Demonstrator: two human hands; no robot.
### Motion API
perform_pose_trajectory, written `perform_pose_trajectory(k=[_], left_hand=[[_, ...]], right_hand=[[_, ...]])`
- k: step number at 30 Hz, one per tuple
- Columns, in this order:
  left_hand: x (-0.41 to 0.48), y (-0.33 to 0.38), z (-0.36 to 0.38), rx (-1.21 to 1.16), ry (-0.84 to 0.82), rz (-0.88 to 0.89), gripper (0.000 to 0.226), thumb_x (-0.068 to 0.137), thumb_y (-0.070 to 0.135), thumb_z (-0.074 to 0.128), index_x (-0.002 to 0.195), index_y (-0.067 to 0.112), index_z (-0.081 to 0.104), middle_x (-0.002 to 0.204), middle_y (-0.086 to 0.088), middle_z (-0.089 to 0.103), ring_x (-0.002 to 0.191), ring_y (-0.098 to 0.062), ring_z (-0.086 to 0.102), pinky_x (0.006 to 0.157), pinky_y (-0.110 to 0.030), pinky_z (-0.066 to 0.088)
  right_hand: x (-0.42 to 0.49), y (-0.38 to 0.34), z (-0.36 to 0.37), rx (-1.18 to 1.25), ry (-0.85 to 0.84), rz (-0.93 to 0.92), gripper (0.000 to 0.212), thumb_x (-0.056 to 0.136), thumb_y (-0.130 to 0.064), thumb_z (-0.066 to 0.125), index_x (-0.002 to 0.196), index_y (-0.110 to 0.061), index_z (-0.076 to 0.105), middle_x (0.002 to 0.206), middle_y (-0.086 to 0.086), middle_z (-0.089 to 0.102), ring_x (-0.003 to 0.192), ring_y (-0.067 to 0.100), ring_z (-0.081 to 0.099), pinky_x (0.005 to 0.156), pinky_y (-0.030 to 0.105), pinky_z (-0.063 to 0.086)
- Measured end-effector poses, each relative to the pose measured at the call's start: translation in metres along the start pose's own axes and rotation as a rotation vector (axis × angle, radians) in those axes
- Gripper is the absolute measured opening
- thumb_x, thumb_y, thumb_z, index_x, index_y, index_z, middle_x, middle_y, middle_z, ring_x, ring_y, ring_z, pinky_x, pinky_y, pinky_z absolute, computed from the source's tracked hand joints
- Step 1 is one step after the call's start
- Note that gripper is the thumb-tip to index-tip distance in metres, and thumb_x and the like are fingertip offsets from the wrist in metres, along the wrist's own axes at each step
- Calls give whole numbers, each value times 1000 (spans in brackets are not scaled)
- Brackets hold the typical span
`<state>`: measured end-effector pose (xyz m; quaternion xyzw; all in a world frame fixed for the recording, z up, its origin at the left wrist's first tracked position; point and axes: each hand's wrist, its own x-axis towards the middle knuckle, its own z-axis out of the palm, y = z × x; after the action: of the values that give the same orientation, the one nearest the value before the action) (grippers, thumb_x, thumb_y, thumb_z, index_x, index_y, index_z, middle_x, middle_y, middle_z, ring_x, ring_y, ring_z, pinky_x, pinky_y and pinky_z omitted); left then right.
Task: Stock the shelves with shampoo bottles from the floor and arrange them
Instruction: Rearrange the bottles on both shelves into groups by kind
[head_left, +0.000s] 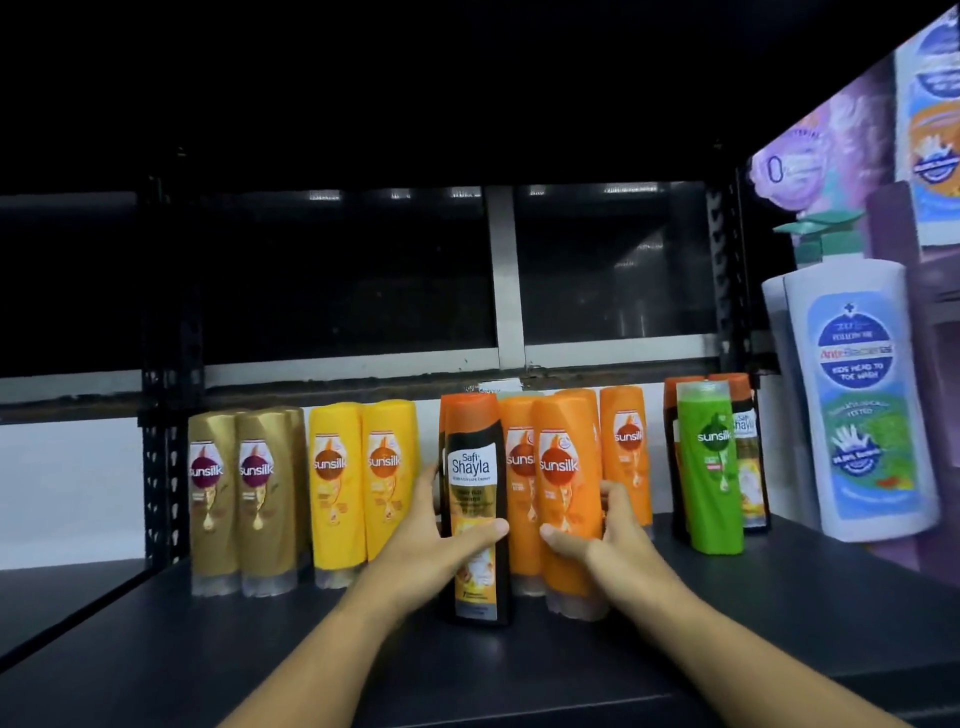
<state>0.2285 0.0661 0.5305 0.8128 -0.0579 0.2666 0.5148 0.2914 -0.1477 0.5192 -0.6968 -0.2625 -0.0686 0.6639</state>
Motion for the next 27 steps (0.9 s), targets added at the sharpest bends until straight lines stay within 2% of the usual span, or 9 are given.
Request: perform_pose_trajectory(k=[2,3,6,11,17,20,23,25,27], left_hand=[[1,-3,0,-28,1,0,117,60,67,87,153,56,16,150,22,46,133,-8,51,107,-39,49],[2,-4,1,-47,0,0,112,63,64,88,152,57,19,149,23,46,130,-5,51,104,-35,50],[1,-4,4,-59,-3,5,86,72,54,88,134,69,29,137,29,50,121,3,51,92,-24,49],[2,-3,5,-64,-3,9,83,63,64,83,128,75,32,143,24,51,129,-5,53,103,-35,51],[1,-4,7,-79,-38,-10,70,83,47,82,119,80,32,137,31,55,132,-6,52,108,-37,48],[0,-3,8,-100,-63,-2,71,88,40,79,126,76,31,137,30,56,130,-3,55,105,-32,49],[-3,3,11,-144,-94,28,73,90,35,76,134,70,29,138,29,57,122,6,59,93,-20,51],[-5,6,13,-167,-101,43,74,84,44,77,134,71,29,138,30,57,123,5,60,94,-22,52],[-6,7,13,-185,-107,58,81,79,54,79,139,70,27,140,30,56,126,2,59,99,-27,52]], right_hand=[[6,0,-4,81,-108,10,79,77,-33,86,135,-38,34,125,-8,61,109,12,63,88,34,54],[9,0,-6,133,-147,14,82,74,-35,88,136,-41,36,125,-8,64,110,16,66,91,40,55],[15,3,-6,274,-194,-6,79,71,-43,88,136,-45,44,123,-6,70,111,24,70,94,54,56],[18,6,-2,400,-239,-12,66,79,-54,70,140,-45,47,129,-7,69,116,20,68,100,54,53],[16,6,1,319,-270,-39,71,77,-66,70,141,-50,44,135,-11,64,122,20,64,104,53,49],[13,6,3,279,-268,-58,61,82,-71,66,136,-62,40,135,-19,61,120,12,64,95,39,55],[3,-1,6,161,-281,-103,48,87,-67,57,125,-78,30,131,-38,52,120,-8,55,90,21,49],[-1,-5,8,57,-298,-152,49,88,-68,55,120,-86,22,134,-46,43,124,-18,45,98,18,42],[-2,-4,8,-16,-300,-211,58,89,-71,54,128,-85,13,149,-37,34,134,-13,37,110,26,38]])
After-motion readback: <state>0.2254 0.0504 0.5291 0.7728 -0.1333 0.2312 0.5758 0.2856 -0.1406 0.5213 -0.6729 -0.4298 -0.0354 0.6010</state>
